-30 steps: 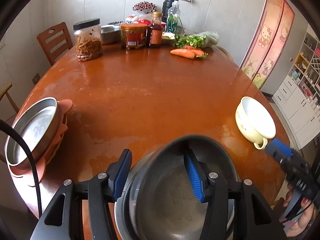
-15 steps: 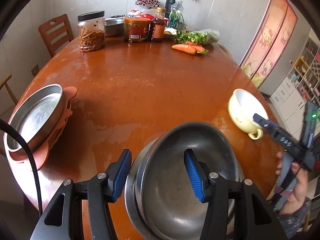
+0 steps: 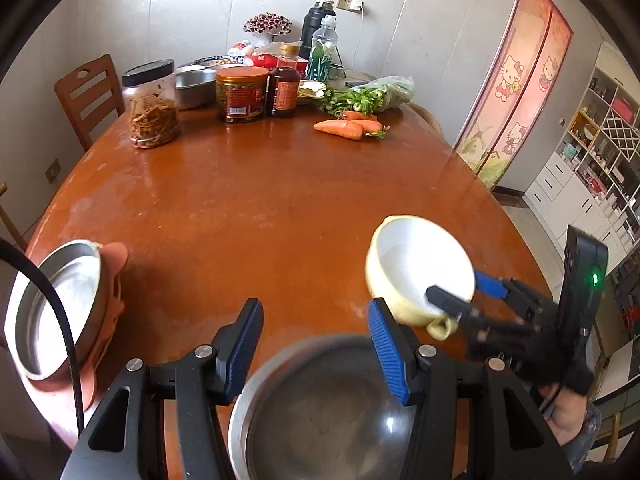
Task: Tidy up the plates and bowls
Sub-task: 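Move the right tool to the cream-yellow bowl rim, then close the right tool on the cream-yellow bowl rim and lift it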
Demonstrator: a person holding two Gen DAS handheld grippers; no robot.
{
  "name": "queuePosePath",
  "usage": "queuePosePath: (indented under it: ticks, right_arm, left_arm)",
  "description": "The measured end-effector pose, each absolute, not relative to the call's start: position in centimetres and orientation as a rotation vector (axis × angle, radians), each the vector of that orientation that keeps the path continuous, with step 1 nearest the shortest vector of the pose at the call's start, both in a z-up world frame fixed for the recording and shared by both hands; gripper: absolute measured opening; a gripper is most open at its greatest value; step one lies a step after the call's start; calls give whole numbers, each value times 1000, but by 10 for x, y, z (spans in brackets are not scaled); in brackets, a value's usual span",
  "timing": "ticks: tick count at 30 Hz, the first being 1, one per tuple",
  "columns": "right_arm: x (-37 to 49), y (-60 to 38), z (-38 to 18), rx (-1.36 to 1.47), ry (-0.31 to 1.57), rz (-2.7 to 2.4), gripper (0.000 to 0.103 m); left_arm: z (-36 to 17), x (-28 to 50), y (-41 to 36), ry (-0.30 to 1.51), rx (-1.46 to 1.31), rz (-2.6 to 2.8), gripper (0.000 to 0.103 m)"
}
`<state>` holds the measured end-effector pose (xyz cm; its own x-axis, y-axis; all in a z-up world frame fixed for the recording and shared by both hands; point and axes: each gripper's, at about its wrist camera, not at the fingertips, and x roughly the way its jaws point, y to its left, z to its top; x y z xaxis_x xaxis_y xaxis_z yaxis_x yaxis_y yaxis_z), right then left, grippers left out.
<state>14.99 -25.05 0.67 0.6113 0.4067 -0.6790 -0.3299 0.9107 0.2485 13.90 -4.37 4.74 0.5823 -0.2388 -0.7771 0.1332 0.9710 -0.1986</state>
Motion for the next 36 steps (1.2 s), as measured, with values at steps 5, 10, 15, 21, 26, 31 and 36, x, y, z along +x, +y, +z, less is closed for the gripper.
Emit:
queuePosePath:
  ticks: [5, 10, 15, 21, 26, 31, 36]
  right_arm:
    - [156, -226, 7, 131, 832, 464, 74]
    - [159, -219, 6, 163, 851, 485, 74]
    - [158, -232, 9, 183, 849, 460, 74]
    - [154, -229, 8, 166, 862, 467, 66]
    - [154, -217, 10, 134, 868, 470, 63]
    - [158, -206, 10, 120, 874, 474, 60]
    - [165, -195, 11, 96, 871, 474, 57]
  left_arm:
    - [40, 164, -39, 981, -145, -236, 54]
    - [36, 185, -34, 1025, -180, -289, 54]
    - [27, 200, -35, 1063, -153, -308, 54]
    - [18, 210, -42, 1101, -131, -368, 54]
    - [11, 224, -50, 1131, -102, -403, 54]
    - [5, 226, -54, 1167, -98, -443, 54]
    - [-2, 229, -54, 1190, -78, -434, 54]
